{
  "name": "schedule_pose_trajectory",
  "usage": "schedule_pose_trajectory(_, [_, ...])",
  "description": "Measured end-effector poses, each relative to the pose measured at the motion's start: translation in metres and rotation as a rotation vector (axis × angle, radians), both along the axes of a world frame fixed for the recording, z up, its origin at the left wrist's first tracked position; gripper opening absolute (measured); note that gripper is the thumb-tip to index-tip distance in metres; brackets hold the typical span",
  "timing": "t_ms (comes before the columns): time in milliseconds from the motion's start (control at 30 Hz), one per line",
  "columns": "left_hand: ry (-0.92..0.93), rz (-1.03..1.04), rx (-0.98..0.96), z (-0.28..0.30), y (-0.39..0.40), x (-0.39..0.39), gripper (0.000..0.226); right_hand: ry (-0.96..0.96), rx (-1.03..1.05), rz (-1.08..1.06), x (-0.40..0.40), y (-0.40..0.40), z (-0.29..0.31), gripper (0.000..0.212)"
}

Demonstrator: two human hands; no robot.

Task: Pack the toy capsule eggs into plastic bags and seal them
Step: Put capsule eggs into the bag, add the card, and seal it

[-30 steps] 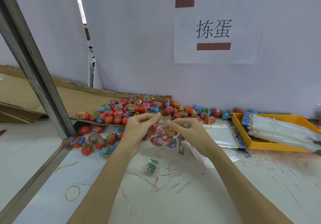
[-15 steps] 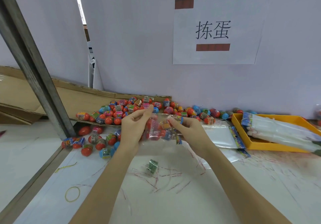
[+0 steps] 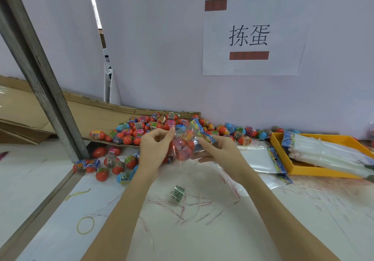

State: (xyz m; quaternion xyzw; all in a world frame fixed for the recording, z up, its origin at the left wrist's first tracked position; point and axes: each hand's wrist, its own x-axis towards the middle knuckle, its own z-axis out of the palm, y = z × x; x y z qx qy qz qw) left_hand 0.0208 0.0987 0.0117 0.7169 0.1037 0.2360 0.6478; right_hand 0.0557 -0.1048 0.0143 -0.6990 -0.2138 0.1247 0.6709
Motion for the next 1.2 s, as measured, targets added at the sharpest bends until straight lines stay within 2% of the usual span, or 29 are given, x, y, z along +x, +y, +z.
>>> schedule_pose_trajectory(100, [0.103, -0.149, 0.063, 0.004, -0.001, 0.000, 0.036, -0.003, 0.027, -0.020, 0.000, -0.003, 0.000, 0.018])
schedule_pose_trajectory(167, [0.138, -0.275, 0.078, 0.005, -0.002, -0.003, 0.042, -0.001, 0.014, -0.004, -0.001, -0.004, 0.000, 0.020])
schedule_pose_trajectory(233, [0.116, -0.308, 0.026, 0.004, -0.005, -0.006, 0.044, -0.007, 0.002, -0.007, -0.001, -0.004, 0.000, 0.024])
schedule_pose_trajectory(300, [0.055, -0.240, -0.017, 0.005, -0.008, -0.007, 0.041, -0.039, -0.004, -0.064, -0.002, -0.002, 0.000, 0.026])
schedule_pose_trajectory(400, [-0.040, -0.150, 0.038, 0.007, -0.015, -0.009, 0.047, -0.049, 0.010, -0.136, -0.001, 0.003, 0.000, 0.028])
schedule_pose_trajectory(533, [-0.080, -0.019, -0.021, 0.006, -0.015, -0.009, 0.046, 0.103, -0.008, 0.094, -0.005, 0.004, 0.001, 0.034])
schedule_pose_trajectory(600, [-0.065, 0.029, -0.051, 0.008, -0.012, -0.006, 0.030, 0.123, 0.010, 0.119, -0.005, 0.003, 0.001, 0.035])
schedule_pose_trajectory(667, [-0.001, -0.042, -0.094, 0.010, -0.006, -0.005, 0.022, 0.101, -0.004, 0.078, -0.005, 0.002, 0.003, 0.029])
schedule_pose_trajectory(733, [0.122, -0.190, -0.103, 0.012, -0.004, -0.006, 0.032, 0.089, -0.031, 0.086, -0.006, 0.000, 0.003, 0.028])
schedule_pose_trajectory(800, [0.165, -0.241, -0.121, 0.011, -0.003, -0.007, 0.031, 0.111, -0.024, 0.098, -0.006, -0.001, 0.002, 0.034])
schedule_pose_trajectory(933, [0.015, -0.134, -0.105, 0.008, -0.008, -0.006, 0.026, 0.157, 0.040, 0.024, -0.002, 0.000, 0.001, 0.049])
schedule_pose_trajectory(1067, [-0.085, -0.053, -0.026, 0.005, -0.015, -0.004, 0.022, 0.125, 0.125, -0.038, -0.004, 0.007, 0.000, 0.041])
schedule_pose_trajectory(1133, [-0.126, 0.000, 0.036, 0.004, -0.014, -0.003, 0.023, 0.166, 0.164, 0.005, -0.006, 0.009, 0.001, 0.039])
schedule_pose_trajectory(1200, [-0.179, 0.065, 0.104, 0.002, -0.010, -0.002, 0.027, 0.212, 0.144, 0.157, -0.008, 0.008, 0.001, 0.037])
